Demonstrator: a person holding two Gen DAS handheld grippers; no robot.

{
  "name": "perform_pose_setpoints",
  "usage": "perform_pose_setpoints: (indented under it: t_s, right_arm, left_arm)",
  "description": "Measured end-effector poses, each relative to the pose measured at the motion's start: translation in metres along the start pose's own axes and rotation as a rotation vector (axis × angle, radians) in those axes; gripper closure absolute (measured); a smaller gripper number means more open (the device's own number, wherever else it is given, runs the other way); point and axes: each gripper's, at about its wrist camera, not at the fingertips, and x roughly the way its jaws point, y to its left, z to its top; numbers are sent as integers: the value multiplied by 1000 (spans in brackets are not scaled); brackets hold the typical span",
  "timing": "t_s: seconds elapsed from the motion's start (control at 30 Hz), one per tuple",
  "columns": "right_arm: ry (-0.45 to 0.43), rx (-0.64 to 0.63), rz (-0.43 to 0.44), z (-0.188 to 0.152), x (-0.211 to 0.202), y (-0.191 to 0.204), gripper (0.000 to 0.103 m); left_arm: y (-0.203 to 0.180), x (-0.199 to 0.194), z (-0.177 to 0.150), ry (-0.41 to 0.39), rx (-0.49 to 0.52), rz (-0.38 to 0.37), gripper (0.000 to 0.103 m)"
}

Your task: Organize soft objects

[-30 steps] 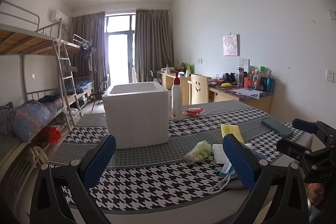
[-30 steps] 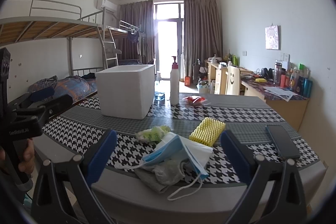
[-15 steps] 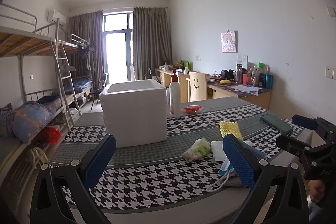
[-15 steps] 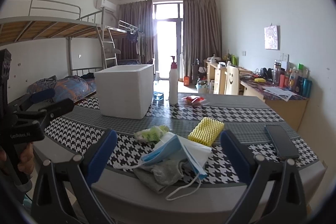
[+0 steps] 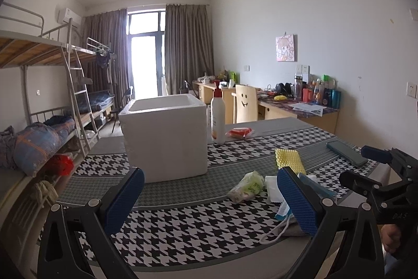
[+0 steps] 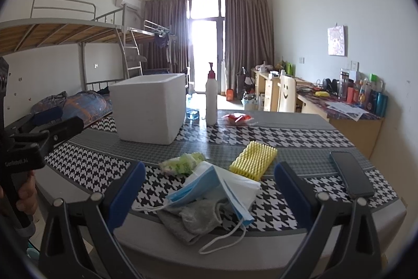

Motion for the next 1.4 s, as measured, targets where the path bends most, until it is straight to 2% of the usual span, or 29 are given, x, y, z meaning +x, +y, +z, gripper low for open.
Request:
perform_pose_setpoints:
  t_s: [0.63,1.13,1.4]
  right_arm:
    - [104,35,-45,13,41,-26,3]
    - [221,67,-78,16,76,-46,3]
    - [304,94,-97,18,107,-58,3]
  left_arm:
    - [-11,63,12,125,47,-35,1]
    - [-27,111,3,267,89,-100,1]
    - [-33,148,-9,391,117,-124,1]
